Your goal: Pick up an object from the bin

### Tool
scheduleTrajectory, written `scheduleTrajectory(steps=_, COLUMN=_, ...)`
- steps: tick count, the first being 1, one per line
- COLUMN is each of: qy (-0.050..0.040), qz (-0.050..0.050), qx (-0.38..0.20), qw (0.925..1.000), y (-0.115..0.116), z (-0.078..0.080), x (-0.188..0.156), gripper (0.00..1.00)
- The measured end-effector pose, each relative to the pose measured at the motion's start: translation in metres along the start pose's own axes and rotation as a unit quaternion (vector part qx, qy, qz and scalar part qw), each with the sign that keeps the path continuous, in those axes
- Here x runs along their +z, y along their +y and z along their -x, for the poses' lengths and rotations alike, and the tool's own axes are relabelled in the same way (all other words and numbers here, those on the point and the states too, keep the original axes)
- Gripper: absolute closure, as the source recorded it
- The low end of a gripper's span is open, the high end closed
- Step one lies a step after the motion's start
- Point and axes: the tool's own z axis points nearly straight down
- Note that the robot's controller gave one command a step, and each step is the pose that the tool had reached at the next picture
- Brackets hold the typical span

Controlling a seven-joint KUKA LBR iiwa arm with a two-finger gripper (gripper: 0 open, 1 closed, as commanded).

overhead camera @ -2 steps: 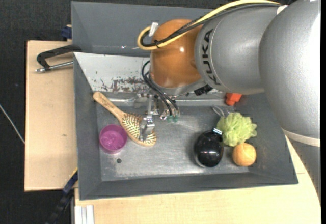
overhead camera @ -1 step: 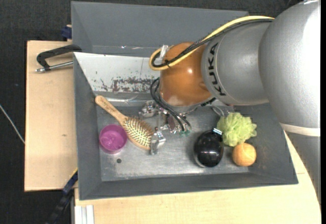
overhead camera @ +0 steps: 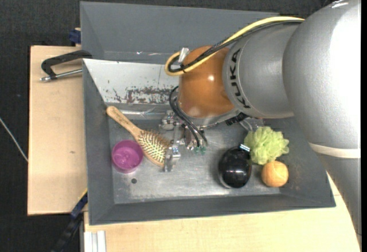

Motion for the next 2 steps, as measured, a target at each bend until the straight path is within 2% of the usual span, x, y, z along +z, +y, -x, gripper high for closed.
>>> scheduleTrajectory(steps=1, qy=-0.0018, qz=-0.002, qx=-0.045, qw=0.9990, y=0.0153, z=-0.0067, x=-0.0002, gripper=0.00)
scheduleTrajectory(steps=2, qy=-0.0015, qz=-0.002, qx=-0.001, qw=1.0000, y=0.0229, z=-0.0146, x=-0.0010, gripper=1.00)
